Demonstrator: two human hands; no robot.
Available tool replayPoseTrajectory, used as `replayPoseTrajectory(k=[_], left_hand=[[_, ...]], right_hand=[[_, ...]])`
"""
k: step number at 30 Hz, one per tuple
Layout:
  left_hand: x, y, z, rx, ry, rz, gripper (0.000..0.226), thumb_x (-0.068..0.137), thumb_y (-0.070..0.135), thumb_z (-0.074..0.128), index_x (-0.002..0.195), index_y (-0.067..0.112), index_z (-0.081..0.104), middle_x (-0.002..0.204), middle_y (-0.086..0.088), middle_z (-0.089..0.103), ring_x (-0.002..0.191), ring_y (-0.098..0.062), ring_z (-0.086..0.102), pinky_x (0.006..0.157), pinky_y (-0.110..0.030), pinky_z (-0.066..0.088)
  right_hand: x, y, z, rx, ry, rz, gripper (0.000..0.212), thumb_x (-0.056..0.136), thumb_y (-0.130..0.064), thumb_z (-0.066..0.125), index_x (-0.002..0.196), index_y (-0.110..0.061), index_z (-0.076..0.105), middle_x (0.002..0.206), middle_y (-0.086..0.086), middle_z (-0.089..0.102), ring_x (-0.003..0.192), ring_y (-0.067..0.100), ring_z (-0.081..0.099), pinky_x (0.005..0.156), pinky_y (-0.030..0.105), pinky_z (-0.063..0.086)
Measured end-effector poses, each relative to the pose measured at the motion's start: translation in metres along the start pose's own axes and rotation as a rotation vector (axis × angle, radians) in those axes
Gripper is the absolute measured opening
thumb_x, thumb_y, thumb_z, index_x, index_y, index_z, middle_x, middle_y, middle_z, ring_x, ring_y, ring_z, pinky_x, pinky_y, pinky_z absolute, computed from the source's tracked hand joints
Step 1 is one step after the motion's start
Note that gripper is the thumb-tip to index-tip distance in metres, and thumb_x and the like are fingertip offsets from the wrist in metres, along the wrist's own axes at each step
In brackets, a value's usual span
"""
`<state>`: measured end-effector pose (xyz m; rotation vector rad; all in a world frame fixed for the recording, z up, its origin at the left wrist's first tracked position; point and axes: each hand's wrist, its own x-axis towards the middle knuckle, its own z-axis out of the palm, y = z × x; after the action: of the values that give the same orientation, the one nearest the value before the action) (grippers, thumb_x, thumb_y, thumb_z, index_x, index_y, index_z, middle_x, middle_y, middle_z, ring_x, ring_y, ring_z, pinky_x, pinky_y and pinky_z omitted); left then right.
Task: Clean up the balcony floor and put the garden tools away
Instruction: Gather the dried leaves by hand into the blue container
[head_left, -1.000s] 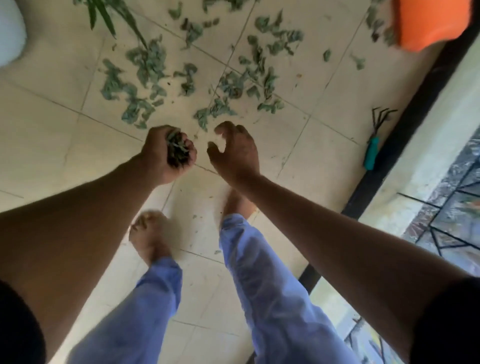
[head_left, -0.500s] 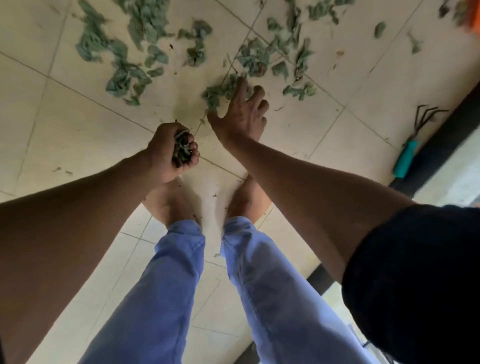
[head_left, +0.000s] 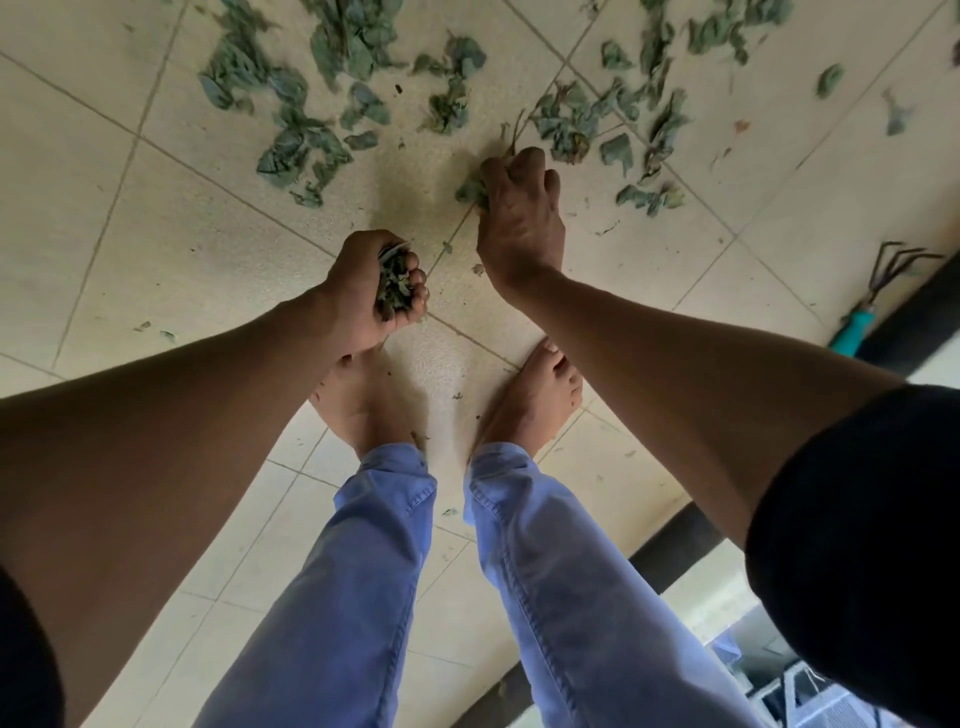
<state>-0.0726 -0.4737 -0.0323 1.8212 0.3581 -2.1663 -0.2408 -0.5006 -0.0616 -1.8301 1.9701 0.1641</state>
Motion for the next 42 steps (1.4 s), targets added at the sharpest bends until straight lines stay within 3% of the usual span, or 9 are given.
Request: replayPoseTrajectory(k=[4, 15, 19, 22, 26, 30, 33, 38, 42], left_hand=[[0.002, -0.001, 0.002, -0.011, 0.003, -0.002, 0.036, 0.097, 0.022, 0.042, 0.065, 0.014, 0.055, 0.064, -0.004, 0.051, 0.058, -0.018, 0.05, 0.053, -0.024, 0.045], [-0.019, -0.003, 0.022, -0.057, -0.027, 0.077, 0.047, 0.1, 0.011, 0.034, 0.064, 0.01, 0.065, 0.064, -0.001, 0.06, 0.065, -0.014, 0.061, 0.062, -0.022, 0.054], [-0.029, 0.0, 0.039, -0.071, -0.12, 0.209, 0.066, 0.096, 0.007, 0.034, 0.033, 0.017, 0.05, 0.038, 0.001, 0.046, 0.036, -0.01, 0.048, 0.04, -0.014, 0.037], [-0.019, 0.002, 0.032, -0.257, -0.068, 0.196, 0.053, 0.101, 0.02, 0.044, 0.054, 0.01, 0.067, 0.059, -0.003, 0.059, 0.056, -0.016, 0.062, 0.055, -0.018, 0.05], [-0.013, 0.005, 0.027, -0.438, -0.122, 0.193, 0.032, 0.089, 0.024, 0.049, 0.067, 0.008, 0.067, 0.077, -0.007, 0.056, 0.074, -0.023, 0.062, 0.079, -0.031, 0.051], [-0.016, 0.01, 0.028, -0.483, -0.136, 0.162, 0.025, 0.087, 0.023, 0.054, 0.07, 0.009, 0.065, 0.079, -0.004, 0.052, 0.07, -0.02, 0.056, 0.067, -0.026, 0.049], [-0.018, 0.011, 0.024, -0.474, -0.172, 0.1, 0.039, 0.097, 0.026, 0.045, 0.069, 0.009, 0.066, 0.07, -0.001, 0.057, 0.063, -0.018, 0.057, 0.062, -0.024, 0.047], [-0.024, 0.012, 0.025, -0.409, -0.161, 0.1, 0.057, 0.101, 0.026, 0.046, 0.046, 0.016, 0.055, 0.049, 0.002, 0.049, 0.047, -0.014, 0.054, 0.052, -0.02, 0.044], [-0.022, 0.015, 0.023, -0.456, -0.132, 0.103, 0.042, 0.098, 0.026, 0.049, 0.057, 0.016, 0.056, 0.056, 0.0, 0.054, 0.053, -0.017, 0.061, 0.055, -0.02, 0.051]], right_hand=[[0.007, 0.004, 0.004, 0.056, -0.021, -0.025, 0.031, 0.09, 0.008, 0.059, 0.11, -0.014, 0.067, 0.116, 0.007, 0.055, 0.096, 0.022, 0.054, 0.063, 0.028, 0.046], [-0.049, -0.039, -0.059, 0.56, 0.079, -0.064, 0.019, 0.077, 0.004, 0.064, 0.078, -0.014, 0.073, 0.082, -0.004, 0.068, 0.077, 0.004, 0.059, 0.068, 0.007, 0.042], [-0.077, -0.06, -0.077, 0.532, 0.036, -0.166, 0.018, 0.077, 0.006, 0.064, 0.086, -0.008, 0.072, 0.085, 0.005, 0.065, 0.076, 0.014, 0.056, 0.065, 0.016, 0.042], [-0.084, -0.069, -0.084, 0.461, -0.044, -0.236, 0.026, 0.083, -0.004, 0.057, 0.105, -0.003, 0.07, 0.092, 0.009, 0.067, 0.083, 0.021, 0.061, 0.068, 0.026, 0.048], [-0.09, -0.075, -0.096, 0.489, -0.033, -0.286, 0.067, 0.08, -0.03, 0.024, 0.128, -0.002, 0.062, 0.107, 0.011, 0.069, 0.094, 0.028, 0.066, 0.069, 0.036, 0.055], [-0.082, -0.067, -0.093, 0.46, 0.042, -0.304, 0.046, 0.086, 0.002, 0.05, 0.13, 0.001, 0.062, 0.118, 0.018, 0.07, 0.102, 0.031, 0.069, 0.083, 0.039, 0.059], [-0.069, -0.06, -0.082, 0.349, 0.032, -0.325, 0.025, 0.084, -0.001, 0.067, 0.109, -0.002, 0.073, 0.098, 0.013, 0.071, 0.082, 0.025, 0.067, 0.068, 0.036, 0.055], [-0.044, -0.069, -0.065, 0.182, -0.01, -0.395, 0.011, 0.085, -0.001, 0.063, 0.082, -0.005, 0.072, 0.084, 0.01, 0.064, 0.068, 0.021, 0.06, 0.051, 0.031, 0.051], [-0.037, -0.078, -0.058, -0.004, 0.08, -0.429, 0.007, 0.076, -0.002, 0.073, 0.073, -0.007, 0.069, 0.079, 0.008, 0.06, 0.072, 0.026, 0.057, 0.042, 0.026, 0.039]])
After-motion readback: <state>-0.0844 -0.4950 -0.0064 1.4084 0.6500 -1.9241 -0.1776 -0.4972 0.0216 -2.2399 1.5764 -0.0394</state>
